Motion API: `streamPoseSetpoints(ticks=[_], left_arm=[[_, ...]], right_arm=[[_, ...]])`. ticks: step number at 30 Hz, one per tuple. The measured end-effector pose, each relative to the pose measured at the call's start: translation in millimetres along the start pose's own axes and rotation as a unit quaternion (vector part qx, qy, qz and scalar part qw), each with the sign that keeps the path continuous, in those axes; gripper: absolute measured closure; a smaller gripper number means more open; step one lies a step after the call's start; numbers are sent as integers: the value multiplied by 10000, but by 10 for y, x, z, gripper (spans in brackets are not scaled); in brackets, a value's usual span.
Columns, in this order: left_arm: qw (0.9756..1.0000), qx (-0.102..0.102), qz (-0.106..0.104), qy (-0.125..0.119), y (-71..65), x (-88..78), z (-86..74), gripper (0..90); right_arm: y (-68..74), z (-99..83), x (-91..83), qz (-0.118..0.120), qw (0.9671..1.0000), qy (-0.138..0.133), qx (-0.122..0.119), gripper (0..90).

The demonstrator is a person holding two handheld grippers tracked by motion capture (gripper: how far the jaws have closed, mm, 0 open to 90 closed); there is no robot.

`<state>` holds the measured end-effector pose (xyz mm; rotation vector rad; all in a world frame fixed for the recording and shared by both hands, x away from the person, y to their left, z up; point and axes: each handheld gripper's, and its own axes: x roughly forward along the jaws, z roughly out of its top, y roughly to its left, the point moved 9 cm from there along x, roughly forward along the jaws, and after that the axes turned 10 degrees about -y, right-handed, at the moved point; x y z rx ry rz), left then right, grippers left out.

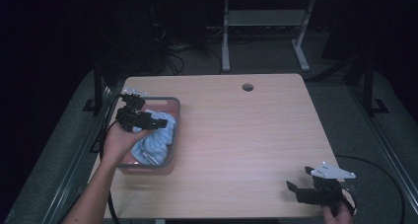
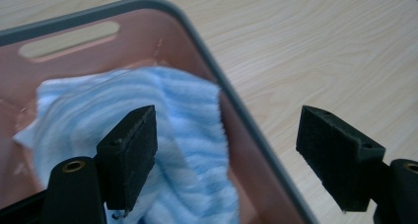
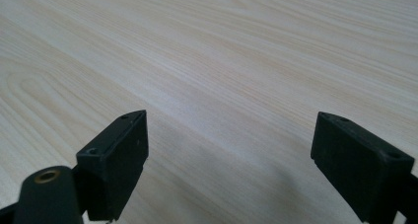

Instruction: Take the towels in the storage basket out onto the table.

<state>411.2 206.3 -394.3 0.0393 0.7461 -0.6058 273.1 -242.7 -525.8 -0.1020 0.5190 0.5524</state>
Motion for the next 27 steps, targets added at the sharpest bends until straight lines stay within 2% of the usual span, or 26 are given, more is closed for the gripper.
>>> streamPoseSetpoints(ticks=[8, 18, 19, 20, 21, 26, 27], left_arm=[[9993, -253, 242, 85, 200, 9, -111, 236], [9971, -524, 452, 331, 331, 136, -262, 236], [9965, -472, 519, 459, 344, 183, -306, 236], [9965, -472, 519, 459, 344, 183, -306, 236], [9958, -468, 544, 567, 349, 230, -342, 236], [9943, -530, 618, 692, 366, 319, -392, 237], [9926, -532, 670, 860, 375, 373, -442, 239]], right_arm=[[8, 6, -3, -1, 10000, -3, 0, 137], [15, 14, -12, 14, 10000, -33, 7, 137], [10, 19, -15, 13, 10000, -44, -9, 137], [10, 19, -15, 13, 10000, -44, -9, 137], [5, 22, -20, 14, 10000, -57, -15, 137], [6, 21, -24, 11, 10000, -56, 11, 138], [6, 26, -27, 3, 10000, -59, 27, 138]])
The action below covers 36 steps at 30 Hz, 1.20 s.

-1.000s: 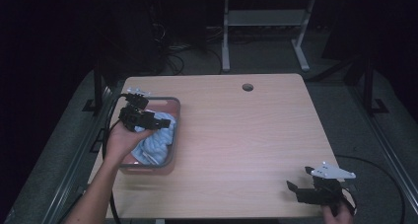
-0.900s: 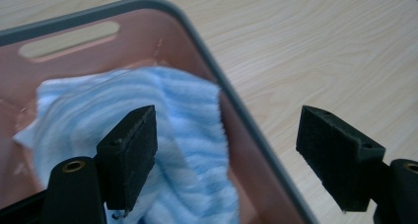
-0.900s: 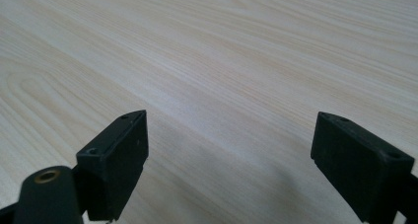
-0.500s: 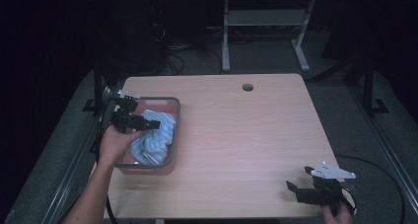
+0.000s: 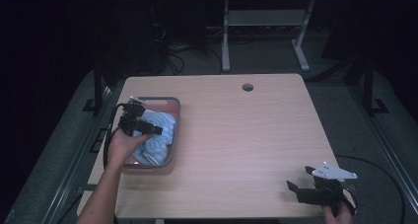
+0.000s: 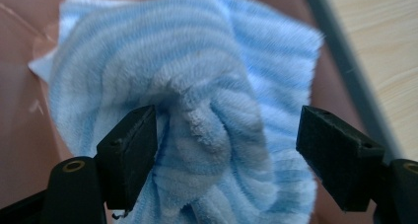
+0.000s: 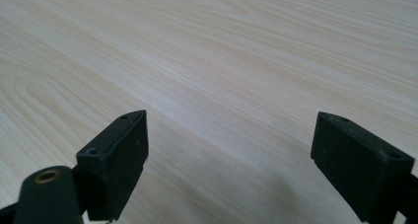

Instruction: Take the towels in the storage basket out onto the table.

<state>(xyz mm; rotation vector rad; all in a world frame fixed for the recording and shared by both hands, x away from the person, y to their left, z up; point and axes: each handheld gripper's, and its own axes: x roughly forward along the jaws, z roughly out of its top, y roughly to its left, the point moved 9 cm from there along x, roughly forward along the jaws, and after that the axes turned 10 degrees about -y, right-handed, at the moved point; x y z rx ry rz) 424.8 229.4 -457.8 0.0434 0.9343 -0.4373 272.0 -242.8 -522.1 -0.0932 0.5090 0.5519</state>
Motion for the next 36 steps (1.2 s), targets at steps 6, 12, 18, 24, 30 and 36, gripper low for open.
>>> streamPoseSetpoints(ticks=[6, 12, 18, 24, 30, 36], left_arm=[[9993, -66, 55, 355, 21, 138, -110, 247], [9970, 85, 250, 729, 77, 220, -225, 369], [9952, 211, 425, 860, 101, 237, -266, 564], [9956, 261, 475, 765, 96, 208, -247, 663], [9979, 146, 354, 520, 99, 99, -205, 686], [9992, 67, 283, 267, 73, -23, -184, 686]], right_arm=[[0, -2, -1, 17, 10000, -22, -22, 138], [5, 12, -2, 20, 10000, -58, -19, 137], [11, 18, 3, 24, 10000, -59, 7, 138], [7, 25, -6, 24, 10000, -78, -23, 138], [3, 27, -11, 9, 9999, -102, 77, 137], [4, 32, 2, 20, 9999, -101, 17, 137]])
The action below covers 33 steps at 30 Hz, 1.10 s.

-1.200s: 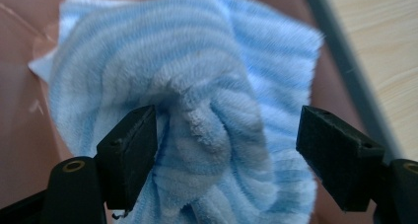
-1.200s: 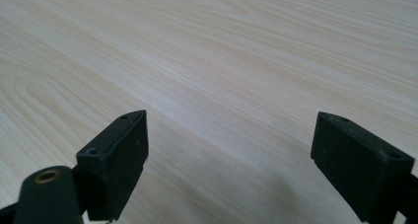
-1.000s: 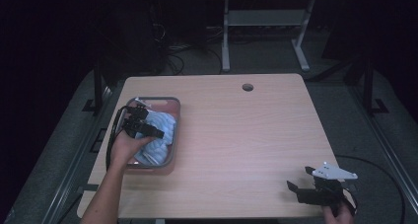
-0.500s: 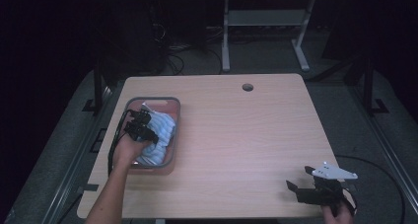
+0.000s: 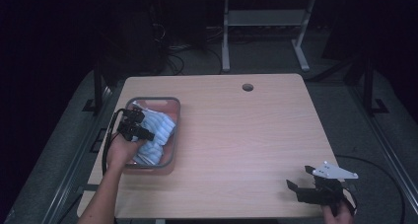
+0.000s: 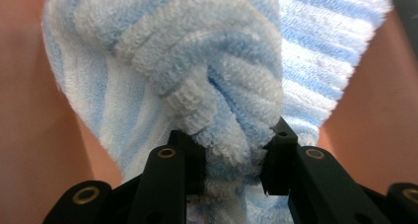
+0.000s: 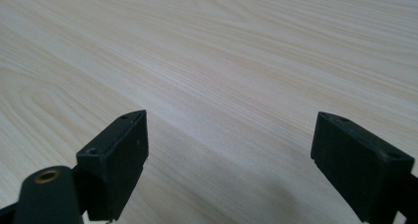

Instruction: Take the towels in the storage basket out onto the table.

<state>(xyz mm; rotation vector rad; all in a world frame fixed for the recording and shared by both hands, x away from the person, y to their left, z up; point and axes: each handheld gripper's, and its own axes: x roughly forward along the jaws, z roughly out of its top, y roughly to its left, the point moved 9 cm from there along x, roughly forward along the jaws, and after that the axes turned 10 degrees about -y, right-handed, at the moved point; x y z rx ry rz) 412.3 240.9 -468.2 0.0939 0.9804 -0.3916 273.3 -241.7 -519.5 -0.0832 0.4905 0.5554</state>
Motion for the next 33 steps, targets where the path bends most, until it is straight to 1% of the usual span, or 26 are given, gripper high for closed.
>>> streamPoseSetpoints(ticks=[1, 3, 5, 7, 9, 10, 15, 18, 22, 24, 25, 27, 30, 33], left_arm=[[10000, -8, -15, -28, -6, -19, 4, 686], [9999, 10, -35, -126, -14, -64, 19, 686], [9998, -29, -75, -202, -19, -94, 25, 686], [9996, -69, -117, -256, -18, -121, 31, 686], [9993, -66, -165, -325, -8, -161, 45, 686], [9991, -101, -190, -371, -12, -178, 52, 687], [9978, -141, -354, -551, -27, -266, 84, 687], [9969, -163, -404, -652, -37, -322, 110, 688], [9963, -150, -456, -713, -57, -379, 122, 687], [9966, -67, -457, -684, -69, -407, 118, 687], [9967, -59, -431, -687, -70, -426, 119, 687], [9960, -94, -484, -743, -78, -454, 129, 686], [9959, -60, -497, -755, -78, -506, 139, 687], [9950, -60, -537, -837, -85, -588, 178, 687]], right_arm=[[4, 3, 5, -6, 10000, 7, 44, 137], [0, 8, 12, -20, 10000, 10, 55, 138], [-9, 17, 17, -30, 10000, 1, 23, 137], [-17, 18, 17, -50, 10000, 12, 43, 138], [-26, 16, 18, -61, 10000, 2, 79, 137], [-33, 13, 18, -68, 9999, 7, 88, 137], [-58, 14, 12, -105, 9999, 4, 126, 138], [-61, 14, 11, -106, 9999, 9, 121, 138], [-68, 18, 8, -126, 9999, -1, 115, 138], [-68, 10, 9, -133, 9998, 12, 128, 138], [-67, 10, 9, -133, 9998, 11, 121, 138], [-63, 12, 8, -128, 9998, 11, 118, 138], [-60, 23, 0, -135, 9998, -19, 130, 138], [-59, 36, -2, -139, 9998, -45, 100, 138]])
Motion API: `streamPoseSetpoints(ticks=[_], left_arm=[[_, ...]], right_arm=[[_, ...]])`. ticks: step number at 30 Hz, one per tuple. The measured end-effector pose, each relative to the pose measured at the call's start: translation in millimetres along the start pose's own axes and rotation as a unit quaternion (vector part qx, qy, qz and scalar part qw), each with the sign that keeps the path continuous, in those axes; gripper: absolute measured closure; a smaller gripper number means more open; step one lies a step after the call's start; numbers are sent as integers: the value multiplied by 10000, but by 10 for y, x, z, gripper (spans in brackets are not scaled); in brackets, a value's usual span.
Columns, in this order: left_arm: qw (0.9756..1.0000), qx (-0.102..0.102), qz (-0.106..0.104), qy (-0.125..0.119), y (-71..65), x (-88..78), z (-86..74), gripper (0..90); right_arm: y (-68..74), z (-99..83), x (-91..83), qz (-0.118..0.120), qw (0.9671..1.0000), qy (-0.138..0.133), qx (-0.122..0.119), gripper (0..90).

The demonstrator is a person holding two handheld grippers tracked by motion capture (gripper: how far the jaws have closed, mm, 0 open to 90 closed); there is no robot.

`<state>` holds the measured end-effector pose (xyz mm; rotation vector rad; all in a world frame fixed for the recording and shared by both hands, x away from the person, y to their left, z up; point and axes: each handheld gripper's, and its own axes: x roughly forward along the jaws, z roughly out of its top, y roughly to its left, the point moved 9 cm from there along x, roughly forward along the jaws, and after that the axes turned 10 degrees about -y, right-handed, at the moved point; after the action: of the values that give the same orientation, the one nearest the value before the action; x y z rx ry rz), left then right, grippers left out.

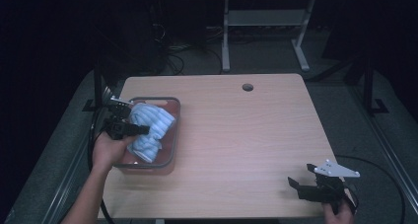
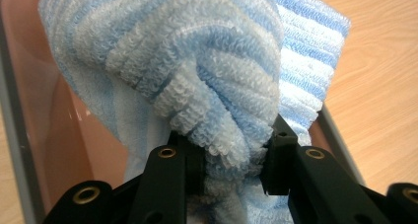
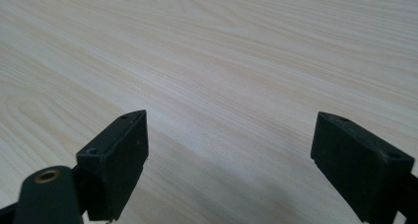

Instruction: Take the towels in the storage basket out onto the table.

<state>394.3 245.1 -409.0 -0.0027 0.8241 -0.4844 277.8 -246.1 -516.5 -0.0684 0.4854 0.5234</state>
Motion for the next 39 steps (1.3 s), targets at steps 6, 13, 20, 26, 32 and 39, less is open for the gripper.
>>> streamPoseSetpoints(ticks=[6, 13, 20, 26, 32, 39], left_arm=[[9999, 45, -10, -113, -37, -114, 109, 687], [9998, 51, -56, -184, -67, -212, 213, 687], [9994, 75, -60, -336, -132, -295, 327, 686], [9989, 145, -114, -420, -229, -335, 433, 687], [9986, 213, -136, -468, -348, -352, 547, 686], [9979, 328, -228, -505, -516, -360, 703, 686]], right_arm=[[3, -15, 15, -2, 10000, 36, 19, 138], [14, -14, 25, 13, 10000, 43, 1, 138], [14, -15, 16, 19, 10000, 52, -25, 138], [4, -5, 12, 7, 10000, 30, -47, 137], [-2, -6, 3, 26, 10000, 18, -11, 138], [5, 3, 2, 40, 10000, 0, -8, 137]])
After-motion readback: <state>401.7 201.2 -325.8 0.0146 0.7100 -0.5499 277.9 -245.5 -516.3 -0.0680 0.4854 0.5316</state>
